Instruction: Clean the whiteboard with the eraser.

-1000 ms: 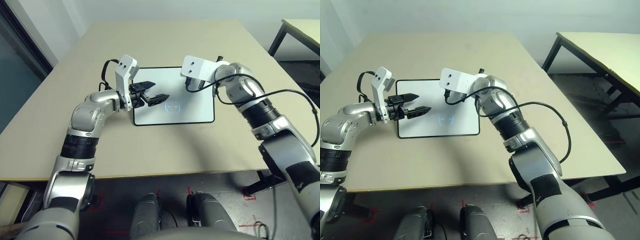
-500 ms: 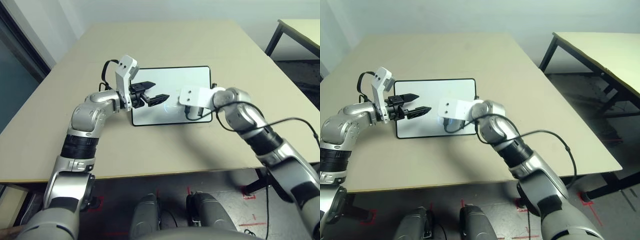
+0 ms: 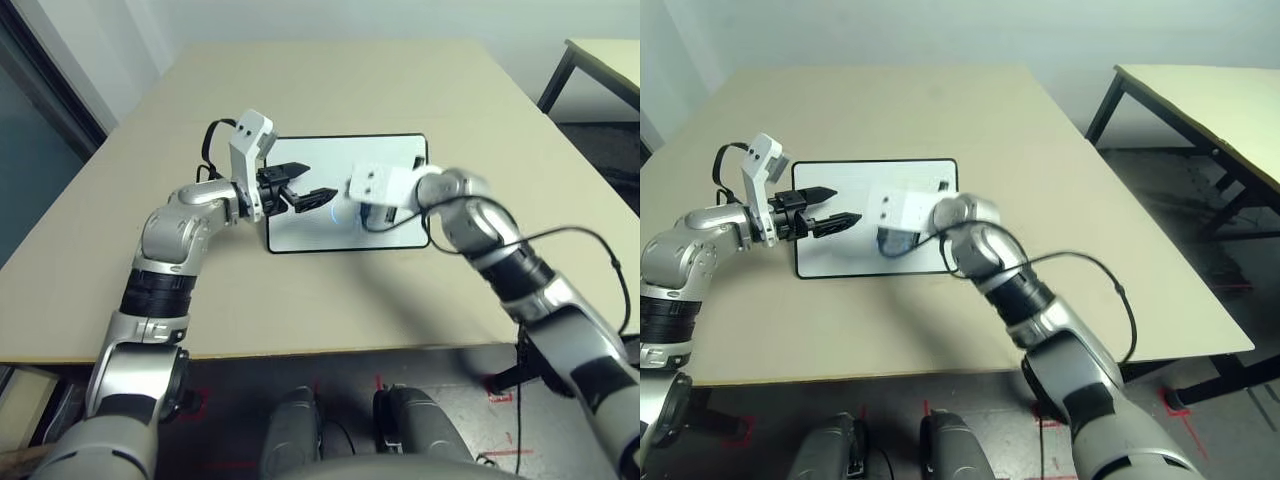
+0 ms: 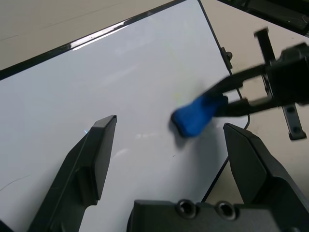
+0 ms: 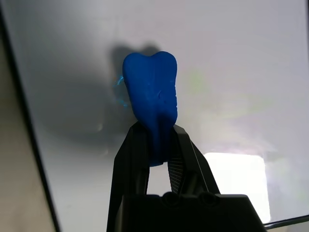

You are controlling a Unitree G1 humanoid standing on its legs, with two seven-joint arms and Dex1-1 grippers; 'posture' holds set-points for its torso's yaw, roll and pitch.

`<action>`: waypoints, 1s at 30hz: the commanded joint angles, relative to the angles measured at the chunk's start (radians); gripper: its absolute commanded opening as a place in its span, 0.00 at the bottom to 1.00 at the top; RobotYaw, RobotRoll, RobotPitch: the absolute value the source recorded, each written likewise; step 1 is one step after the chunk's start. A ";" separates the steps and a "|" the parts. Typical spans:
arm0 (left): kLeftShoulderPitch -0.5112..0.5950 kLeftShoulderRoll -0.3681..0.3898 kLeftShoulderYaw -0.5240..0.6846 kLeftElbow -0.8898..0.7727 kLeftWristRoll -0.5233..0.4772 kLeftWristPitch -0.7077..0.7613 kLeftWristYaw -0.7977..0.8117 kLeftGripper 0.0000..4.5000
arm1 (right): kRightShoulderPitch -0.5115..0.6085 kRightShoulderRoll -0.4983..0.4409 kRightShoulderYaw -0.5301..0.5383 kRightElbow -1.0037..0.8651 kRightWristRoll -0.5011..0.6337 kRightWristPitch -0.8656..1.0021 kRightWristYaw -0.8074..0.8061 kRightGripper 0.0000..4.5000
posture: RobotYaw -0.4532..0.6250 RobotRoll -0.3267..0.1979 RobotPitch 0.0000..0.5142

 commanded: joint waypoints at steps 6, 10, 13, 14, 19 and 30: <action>-0.001 0.009 0.002 -0.003 -0.004 0.006 -0.005 1.00 | -0.156 0.029 -0.060 0.231 0.001 -0.042 -0.099 0.12 | 0.41 0.62 0.09; -0.001 0.006 -0.001 -0.005 -0.005 0.007 -0.005 1.00 | -0.209 0.035 -0.072 0.366 0.008 -0.100 -0.148 0.12 | 0.41 0.62 0.09; 0.001 0.006 -0.001 -0.008 -0.007 0.008 -0.005 1.00 | -0.140 0.026 -0.046 0.275 0.006 -0.072 -0.100 0.12 | 0.41 0.62 0.09; 0.002 0.006 -0.001 -0.009 -0.007 0.009 -0.005 1.00 | -0.093 0.017 -0.028 0.209 0.003 -0.051 -0.072 0.12 | 0.41 0.62 0.09; 0.001 0.004 -0.003 -0.009 -0.008 0.010 -0.006 1.00 | 0.034 -0.014 0.009 0.028 -0.015 0.021 0.003 0.12 | 0.40 0.62 0.10; 0.000 -0.004 -0.007 -0.009 -0.007 0.011 -0.006 1.00 | -0.279 0.036 -0.156 0.489 0.044 -0.094 -0.218 0.12 | 0.40 0.62 0.10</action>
